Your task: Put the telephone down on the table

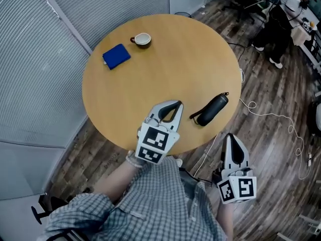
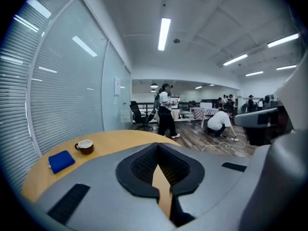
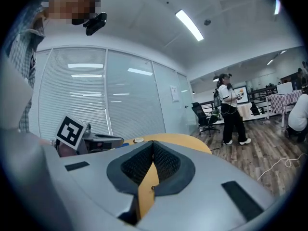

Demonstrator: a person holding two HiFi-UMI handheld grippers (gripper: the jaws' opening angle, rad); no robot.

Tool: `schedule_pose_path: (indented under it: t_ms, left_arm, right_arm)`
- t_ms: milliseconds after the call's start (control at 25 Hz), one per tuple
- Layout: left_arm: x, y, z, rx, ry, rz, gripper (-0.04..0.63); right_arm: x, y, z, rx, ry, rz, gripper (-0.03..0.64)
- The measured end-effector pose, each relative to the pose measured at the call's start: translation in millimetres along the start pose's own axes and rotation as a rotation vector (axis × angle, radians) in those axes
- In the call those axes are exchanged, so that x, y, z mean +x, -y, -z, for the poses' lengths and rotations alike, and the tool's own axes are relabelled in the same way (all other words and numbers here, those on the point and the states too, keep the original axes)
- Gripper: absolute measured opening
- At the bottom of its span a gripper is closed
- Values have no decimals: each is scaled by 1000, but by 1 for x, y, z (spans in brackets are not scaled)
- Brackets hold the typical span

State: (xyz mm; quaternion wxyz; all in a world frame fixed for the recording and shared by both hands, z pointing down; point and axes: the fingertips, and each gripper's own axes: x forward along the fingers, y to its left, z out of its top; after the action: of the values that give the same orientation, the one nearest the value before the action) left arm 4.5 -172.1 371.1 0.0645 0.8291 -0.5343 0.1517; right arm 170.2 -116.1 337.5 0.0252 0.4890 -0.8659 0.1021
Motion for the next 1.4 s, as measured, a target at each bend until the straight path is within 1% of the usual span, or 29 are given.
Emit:
schedule_pose_path:
  t_ms: [120,320,440,520,640,760,880,1200,1400]
  left_arm:
    - [-23,-5,-12,-8,31,-4,6]
    - [-50,-8,-15,-35,52,-4,6]
    - [-58,0,-13,-74,63,13,6]
    - [-61,4,-11,-87,66,22,6]
    - [-62,4,-10,-95,71,6,6]
    - [-63,3,-12,-95,83,-10,6]
    - [-63,3,-11,-96,84,-9,6]
    - [-58,12,-8,-65,59,37,6]
    - [-57,12,-8,-71,60,52,6]
  right_arm:
    - [8,-11,-6,-13,15,-38,11]
    - [18,-24,-12,-20,35,-60,9]
    - [19,-24,-13,-26,35,-71,9]
    - [19,-24,-13,-29,32,-74,9]
    - [18,-25,-12,-33,29,-79,11]
    - [16,-25,-10,-36,25,-84,11]
    - [15,-27,-9,-39,27,-84,9]
    - [13,-24,-9,-40,27,-59,9]
    - [12,-26,-8,-40,25,-53,9]
